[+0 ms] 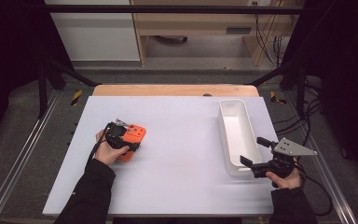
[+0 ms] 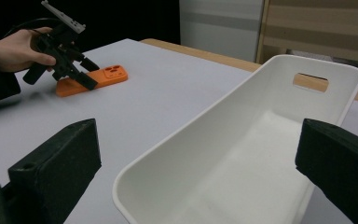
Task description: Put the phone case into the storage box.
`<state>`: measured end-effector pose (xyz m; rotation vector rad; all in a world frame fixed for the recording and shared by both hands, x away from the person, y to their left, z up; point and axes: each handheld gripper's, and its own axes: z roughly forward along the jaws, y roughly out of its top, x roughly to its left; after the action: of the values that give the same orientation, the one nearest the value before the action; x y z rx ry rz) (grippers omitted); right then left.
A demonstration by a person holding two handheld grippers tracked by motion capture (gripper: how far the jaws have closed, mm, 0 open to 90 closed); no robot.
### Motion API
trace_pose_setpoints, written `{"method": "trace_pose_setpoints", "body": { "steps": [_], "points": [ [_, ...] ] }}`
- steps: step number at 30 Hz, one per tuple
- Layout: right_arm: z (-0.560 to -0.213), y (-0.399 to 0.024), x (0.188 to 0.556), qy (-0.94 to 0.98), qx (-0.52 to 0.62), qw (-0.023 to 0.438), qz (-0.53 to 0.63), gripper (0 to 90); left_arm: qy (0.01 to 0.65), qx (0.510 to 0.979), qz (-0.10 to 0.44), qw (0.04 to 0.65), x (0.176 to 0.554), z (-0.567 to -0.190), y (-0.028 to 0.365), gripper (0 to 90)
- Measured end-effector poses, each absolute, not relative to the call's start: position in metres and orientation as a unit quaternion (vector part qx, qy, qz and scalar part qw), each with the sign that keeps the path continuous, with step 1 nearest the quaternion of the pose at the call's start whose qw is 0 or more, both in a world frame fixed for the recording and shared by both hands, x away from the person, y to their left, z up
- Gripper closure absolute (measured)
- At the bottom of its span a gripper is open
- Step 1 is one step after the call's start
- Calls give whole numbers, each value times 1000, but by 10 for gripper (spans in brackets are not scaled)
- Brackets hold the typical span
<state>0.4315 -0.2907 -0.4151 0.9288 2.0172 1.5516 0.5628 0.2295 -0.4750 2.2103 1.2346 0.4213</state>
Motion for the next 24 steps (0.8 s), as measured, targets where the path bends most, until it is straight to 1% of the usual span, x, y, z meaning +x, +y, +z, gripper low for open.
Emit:
{"method": "trace_pose_setpoints", "body": {
  "steps": [10, 24],
  "points": [
    [-415, -291, 432, 728, 336, 214, 559, 5, 464, 827, 161, 274, 561, -474, 226, 113],
    [-415, -291, 432, 727, 336, 214, 559, 5, 472, 822, 164, 275, 560, -474, 225, 124]
  ]
}}
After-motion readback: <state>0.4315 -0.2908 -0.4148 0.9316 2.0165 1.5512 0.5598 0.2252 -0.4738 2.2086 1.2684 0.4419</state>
